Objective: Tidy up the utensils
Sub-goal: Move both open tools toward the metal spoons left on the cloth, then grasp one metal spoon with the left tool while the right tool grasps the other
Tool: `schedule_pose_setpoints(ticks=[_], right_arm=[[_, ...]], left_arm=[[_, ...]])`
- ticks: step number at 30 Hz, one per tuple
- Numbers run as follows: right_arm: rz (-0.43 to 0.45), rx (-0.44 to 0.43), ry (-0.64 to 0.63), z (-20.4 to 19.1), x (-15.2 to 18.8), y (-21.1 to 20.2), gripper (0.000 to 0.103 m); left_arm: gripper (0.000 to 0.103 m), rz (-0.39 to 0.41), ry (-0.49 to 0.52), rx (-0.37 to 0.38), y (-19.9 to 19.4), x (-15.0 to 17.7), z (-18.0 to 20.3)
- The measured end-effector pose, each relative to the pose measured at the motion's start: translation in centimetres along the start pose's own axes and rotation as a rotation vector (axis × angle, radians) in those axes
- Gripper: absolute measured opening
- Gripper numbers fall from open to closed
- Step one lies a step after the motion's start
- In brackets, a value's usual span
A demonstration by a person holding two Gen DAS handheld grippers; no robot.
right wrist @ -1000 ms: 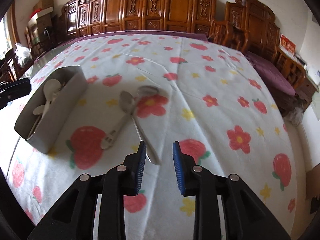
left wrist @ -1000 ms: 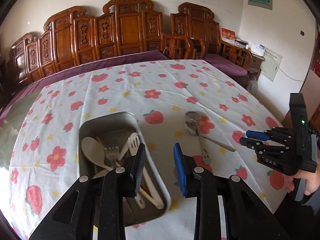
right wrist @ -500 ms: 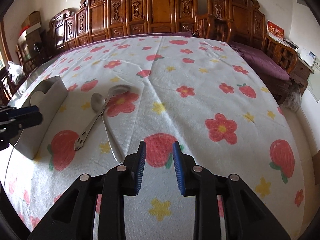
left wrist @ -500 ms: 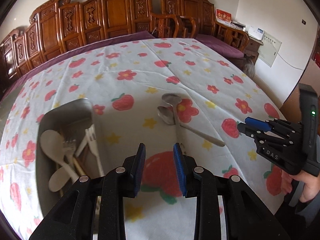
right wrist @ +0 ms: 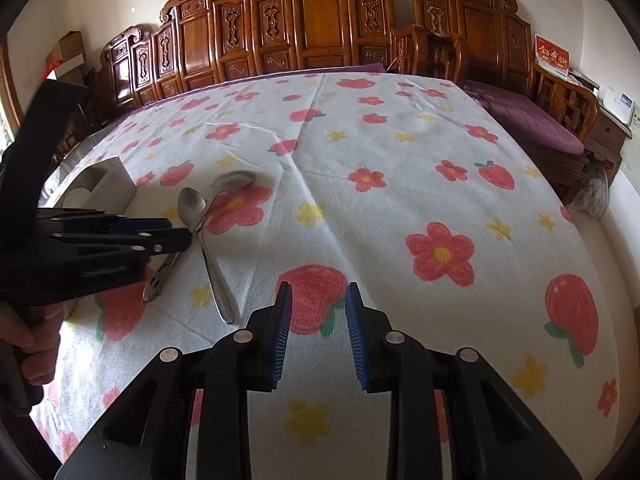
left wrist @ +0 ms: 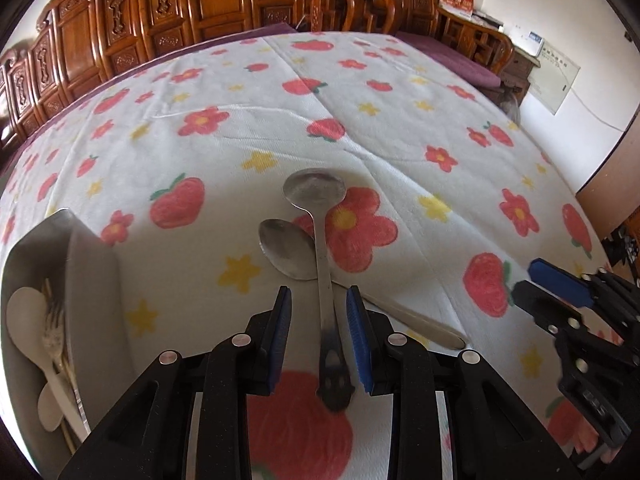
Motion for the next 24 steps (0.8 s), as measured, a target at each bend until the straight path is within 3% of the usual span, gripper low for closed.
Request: schedule_pose_setpoints(ticks=[5, 7, 8, 12, 24], right_arm=[[-0.003, -0.005, -0.01, -0.4, -0.1, 0.3, 0.03], [0.004, -0.013, -0.008, -0.5, -0.2, 0.1, 0.03], [0.005, -0.017, -0.005, -0.5, -0.3, 0.1, 0.03], [0.01, -0.028, -0.003, -0.6, -0.5, -0.1, 0.03], [0.01, -0.043, -0.054, -2.4, -1.7, 0.1, 0.03]], left_arm=[[0.021, 0.006, 0.029, -0.053, 0.4, -0.6, 0.9], [0.008, 0.011, 0.03, -0.055, 0.5, -0.6, 1.0], [0.007, 0.008, 0.027, -0.061, 0.5, -0.7, 1.0], [0.006, 0.0, 0.033, -0.06, 0.1, -0.7, 0.9], [0.006, 0.125, 0.035, -0.012, -6.2, 1.0, -0.5]])
Point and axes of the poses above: each gripper's, at about its wrist camera, not at the fingertips, and y roughly the way its jaws point, z to its right, x to its underside, the point moved 3 cm from there along y, roughly the way its jaws point, and after that the axes turned 13 degrees about -z, right-handed, at the moved point
